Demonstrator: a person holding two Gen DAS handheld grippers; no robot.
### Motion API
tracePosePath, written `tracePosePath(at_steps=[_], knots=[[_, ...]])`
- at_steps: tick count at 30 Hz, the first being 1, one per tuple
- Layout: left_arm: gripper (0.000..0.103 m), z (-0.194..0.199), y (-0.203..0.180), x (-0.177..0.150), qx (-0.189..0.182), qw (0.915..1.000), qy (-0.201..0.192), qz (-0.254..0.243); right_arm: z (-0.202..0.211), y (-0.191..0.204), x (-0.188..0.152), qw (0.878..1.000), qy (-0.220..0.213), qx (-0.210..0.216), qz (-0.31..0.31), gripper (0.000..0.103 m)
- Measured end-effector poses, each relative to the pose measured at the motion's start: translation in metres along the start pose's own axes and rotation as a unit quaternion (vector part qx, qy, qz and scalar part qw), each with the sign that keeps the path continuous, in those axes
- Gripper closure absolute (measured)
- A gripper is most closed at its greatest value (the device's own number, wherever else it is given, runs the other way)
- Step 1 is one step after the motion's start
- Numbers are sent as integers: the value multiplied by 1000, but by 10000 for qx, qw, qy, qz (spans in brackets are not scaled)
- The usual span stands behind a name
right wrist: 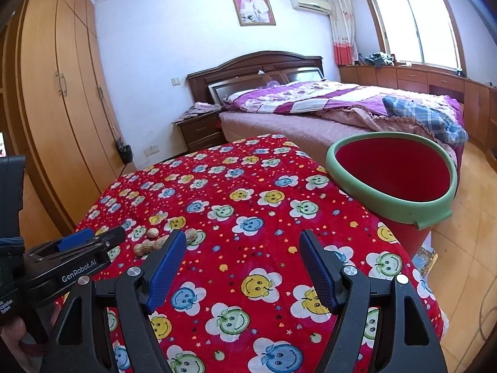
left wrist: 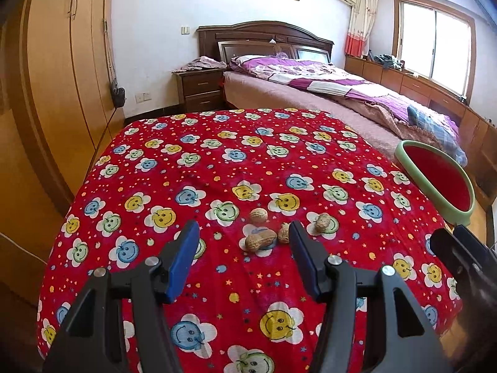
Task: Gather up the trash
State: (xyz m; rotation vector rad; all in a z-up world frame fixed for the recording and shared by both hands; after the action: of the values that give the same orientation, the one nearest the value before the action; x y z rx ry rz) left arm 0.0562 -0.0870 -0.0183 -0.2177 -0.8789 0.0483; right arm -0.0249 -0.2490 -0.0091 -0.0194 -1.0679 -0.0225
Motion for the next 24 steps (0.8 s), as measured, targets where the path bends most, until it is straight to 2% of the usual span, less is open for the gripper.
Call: tracePosePath(at_steps=[24], knots=[[43, 0, 1, 1, 8, 10000, -9, 21, -1, -1, -2, 10000, 24, 18, -17, 27]])
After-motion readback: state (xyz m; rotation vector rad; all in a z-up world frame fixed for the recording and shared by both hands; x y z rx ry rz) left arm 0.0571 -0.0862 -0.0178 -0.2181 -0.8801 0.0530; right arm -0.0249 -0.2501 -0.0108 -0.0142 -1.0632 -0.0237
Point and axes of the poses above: each gripper's, at about its wrist camera, not at the fingertips, and z roughly against the way its jaws point, y to its left, x to its top, the point moved 9 cm from there along -z, roughly the way its jaws point, and after that the axes turned 14 degrees about z, right-handed, at the moved point
